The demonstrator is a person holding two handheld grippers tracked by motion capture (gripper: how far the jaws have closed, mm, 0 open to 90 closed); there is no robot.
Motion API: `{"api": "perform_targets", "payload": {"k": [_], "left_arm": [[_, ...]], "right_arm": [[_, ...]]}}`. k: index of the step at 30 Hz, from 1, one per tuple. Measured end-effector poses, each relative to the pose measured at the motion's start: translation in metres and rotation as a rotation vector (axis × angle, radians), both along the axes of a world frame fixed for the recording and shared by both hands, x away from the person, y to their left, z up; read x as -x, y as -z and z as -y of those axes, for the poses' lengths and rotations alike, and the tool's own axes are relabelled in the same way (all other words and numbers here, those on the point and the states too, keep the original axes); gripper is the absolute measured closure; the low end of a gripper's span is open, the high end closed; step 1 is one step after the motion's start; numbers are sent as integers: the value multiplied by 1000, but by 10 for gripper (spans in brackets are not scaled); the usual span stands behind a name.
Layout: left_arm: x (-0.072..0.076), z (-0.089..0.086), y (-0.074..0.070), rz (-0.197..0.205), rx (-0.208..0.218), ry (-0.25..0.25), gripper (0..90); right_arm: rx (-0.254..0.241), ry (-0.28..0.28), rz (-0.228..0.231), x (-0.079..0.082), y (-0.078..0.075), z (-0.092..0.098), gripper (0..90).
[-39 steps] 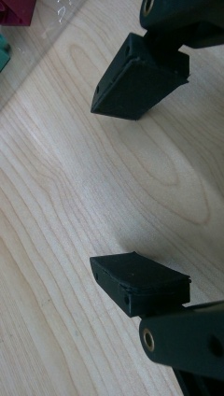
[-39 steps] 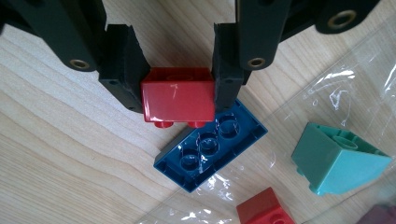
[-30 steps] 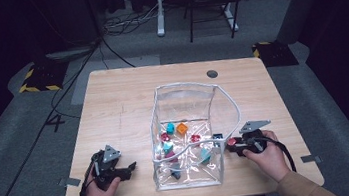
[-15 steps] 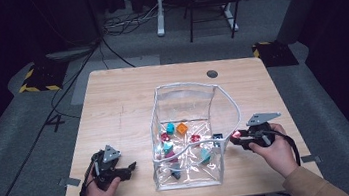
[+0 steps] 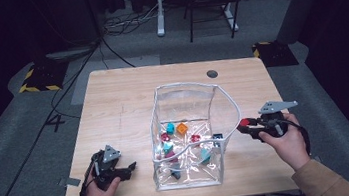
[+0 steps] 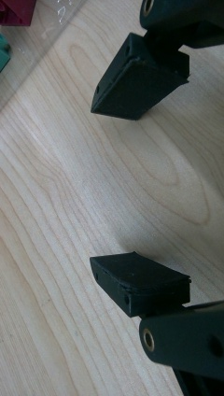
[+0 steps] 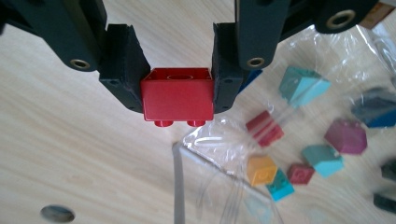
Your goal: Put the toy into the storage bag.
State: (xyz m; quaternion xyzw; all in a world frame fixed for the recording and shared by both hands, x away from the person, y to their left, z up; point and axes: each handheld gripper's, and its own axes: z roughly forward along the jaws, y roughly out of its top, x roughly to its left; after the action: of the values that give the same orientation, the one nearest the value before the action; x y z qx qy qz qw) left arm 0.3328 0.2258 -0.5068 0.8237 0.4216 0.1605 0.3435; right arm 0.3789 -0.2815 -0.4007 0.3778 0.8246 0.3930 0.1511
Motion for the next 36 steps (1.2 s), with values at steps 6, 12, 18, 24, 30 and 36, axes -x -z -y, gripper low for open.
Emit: {"api": "perform_targets", "payload": {"k": [6, 12, 18, 24, 30, 36], "left_arm": [[0, 0, 0, 0, 1, 0, 234], [0, 0, 0, 0, 1, 0, 234], [0, 0, 0, 0, 1, 2, 234], [0, 0, 0, -1, 2, 1, 234], [0, 0, 0, 0, 1, 2, 234], [0, 0, 0, -1, 2, 3, 232]], "right_arm": [[-23, 10, 39, 0, -20, 4, 591], [-50, 22, 68, 1, -39, 11, 591], [-99, 31, 75, 0, -55, 16, 591], [-106, 12, 116, 1, -70, 11, 591], [-107, -19, 129, -2, -82, 0, 591], [-107, -53, 143, -6, -90, -18, 591]]}}
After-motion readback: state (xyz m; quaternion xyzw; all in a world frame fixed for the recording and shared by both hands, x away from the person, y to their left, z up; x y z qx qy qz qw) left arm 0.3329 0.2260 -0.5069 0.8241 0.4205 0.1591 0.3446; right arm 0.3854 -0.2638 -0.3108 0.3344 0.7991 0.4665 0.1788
